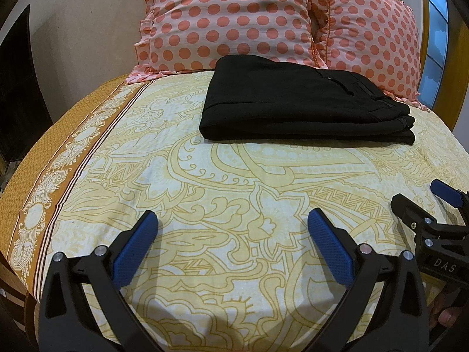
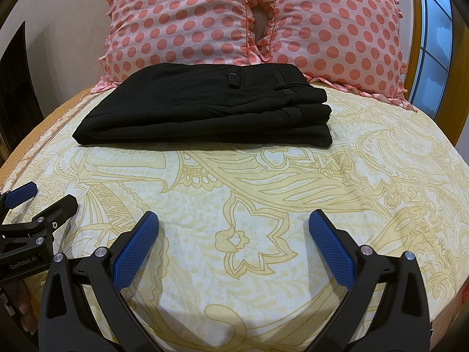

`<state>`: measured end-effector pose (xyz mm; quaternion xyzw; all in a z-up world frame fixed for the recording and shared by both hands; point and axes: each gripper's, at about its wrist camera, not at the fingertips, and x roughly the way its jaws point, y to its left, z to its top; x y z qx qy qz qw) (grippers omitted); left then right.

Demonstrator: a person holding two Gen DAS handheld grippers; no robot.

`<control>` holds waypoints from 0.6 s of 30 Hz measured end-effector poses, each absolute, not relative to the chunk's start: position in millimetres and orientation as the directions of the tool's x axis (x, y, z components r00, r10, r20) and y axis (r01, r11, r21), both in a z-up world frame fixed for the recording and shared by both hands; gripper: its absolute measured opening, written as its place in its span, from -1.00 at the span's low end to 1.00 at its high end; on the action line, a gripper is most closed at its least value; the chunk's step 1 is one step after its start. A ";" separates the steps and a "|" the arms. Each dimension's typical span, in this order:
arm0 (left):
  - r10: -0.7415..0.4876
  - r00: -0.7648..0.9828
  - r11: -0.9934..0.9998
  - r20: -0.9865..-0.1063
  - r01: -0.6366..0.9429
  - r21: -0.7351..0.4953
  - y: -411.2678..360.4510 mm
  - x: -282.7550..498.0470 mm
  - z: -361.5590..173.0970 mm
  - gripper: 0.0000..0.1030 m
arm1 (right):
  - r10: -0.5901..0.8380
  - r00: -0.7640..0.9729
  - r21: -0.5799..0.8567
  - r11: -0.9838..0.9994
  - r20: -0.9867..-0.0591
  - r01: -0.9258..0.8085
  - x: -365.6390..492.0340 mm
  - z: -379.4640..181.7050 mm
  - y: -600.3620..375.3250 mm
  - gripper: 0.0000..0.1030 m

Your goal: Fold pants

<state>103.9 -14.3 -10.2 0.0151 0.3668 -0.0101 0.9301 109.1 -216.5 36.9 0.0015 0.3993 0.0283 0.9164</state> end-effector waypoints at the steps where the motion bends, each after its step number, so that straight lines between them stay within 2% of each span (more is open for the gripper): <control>1: -0.008 0.731 0.999 -0.683 0.030 0.020 -14.2 103.9 -10.2 0.97 | 0.053 0.679 0.025 0.998 -0.732 -0.051 109.1 36.9 -216.5 0.97; 18: -0.016 0.719 0.999 -0.695 0.038 0.016 -13.9 104.6 -10.2 0.97 | 0.052 0.679 0.025 0.998 -0.732 -0.050 109.6 36.8 -216.4 0.97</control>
